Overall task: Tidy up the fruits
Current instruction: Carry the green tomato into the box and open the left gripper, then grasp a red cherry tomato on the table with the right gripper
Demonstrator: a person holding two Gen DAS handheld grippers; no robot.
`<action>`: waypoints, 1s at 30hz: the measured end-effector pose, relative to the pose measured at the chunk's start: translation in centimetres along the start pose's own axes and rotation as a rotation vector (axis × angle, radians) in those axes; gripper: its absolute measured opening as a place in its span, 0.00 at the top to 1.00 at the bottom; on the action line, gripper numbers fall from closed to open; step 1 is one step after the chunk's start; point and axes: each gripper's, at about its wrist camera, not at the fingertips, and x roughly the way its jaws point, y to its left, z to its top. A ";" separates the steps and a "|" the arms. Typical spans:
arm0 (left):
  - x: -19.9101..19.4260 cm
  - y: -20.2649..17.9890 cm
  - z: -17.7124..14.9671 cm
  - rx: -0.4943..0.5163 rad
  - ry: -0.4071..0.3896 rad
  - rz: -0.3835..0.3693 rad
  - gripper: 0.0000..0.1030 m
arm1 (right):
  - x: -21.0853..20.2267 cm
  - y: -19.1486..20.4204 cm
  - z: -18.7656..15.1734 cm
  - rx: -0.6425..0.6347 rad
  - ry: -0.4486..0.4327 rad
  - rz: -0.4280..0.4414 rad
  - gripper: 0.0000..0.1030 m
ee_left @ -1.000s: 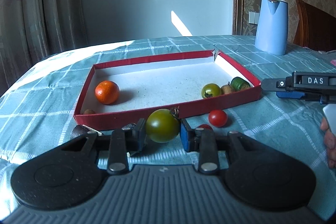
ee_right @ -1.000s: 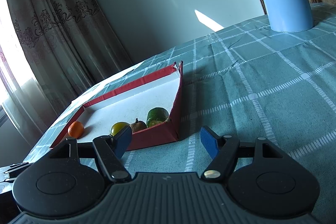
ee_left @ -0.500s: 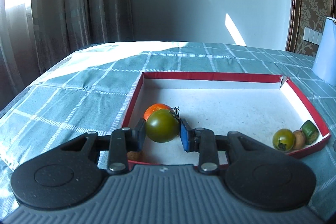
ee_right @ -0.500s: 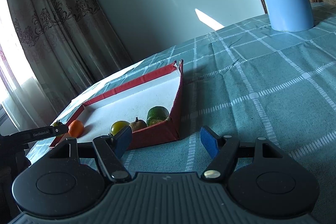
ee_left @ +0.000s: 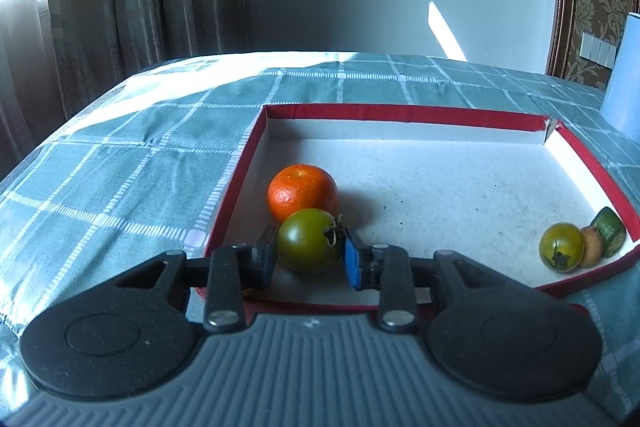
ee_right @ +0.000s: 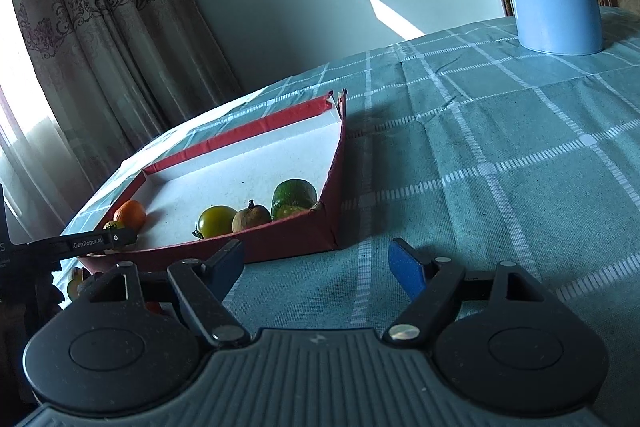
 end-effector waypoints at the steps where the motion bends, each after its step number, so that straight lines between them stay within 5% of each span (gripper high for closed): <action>1: 0.0 0.0 0.0 0.000 0.000 0.000 0.70 | 0.1 0.4 0.0 -0.022 0.009 -0.015 0.23; 14: -0.4 -0.2 -0.1 0.016 -0.018 -0.011 0.57 | 1.5 4.0 -0.6 -0.252 0.076 -0.182 0.21; 15: -0.6 -0.2 -0.1 0.013 -0.025 -0.010 0.54 | 1.5 3.9 -0.6 -0.244 0.074 -0.176 0.21; 18: -2.0 0.2 -0.2 -0.004 -0.072 0.003 0.23 | 1.4 3.7 -0.5 -0.232 0.070 -0.165 0.20; 22: -4.0 0.8 -0.7 -0.024 -0.127 -0.002 0.15 | 1.4 3.8 -0.5 -0.235 0.071 -0.168 0.20; 30: -6.2 2.4 -2.7 -0.048 -0.121 0.006 0.14 | 1.4 3.7 -0.5 -0.226 0.068 -0.161 0.20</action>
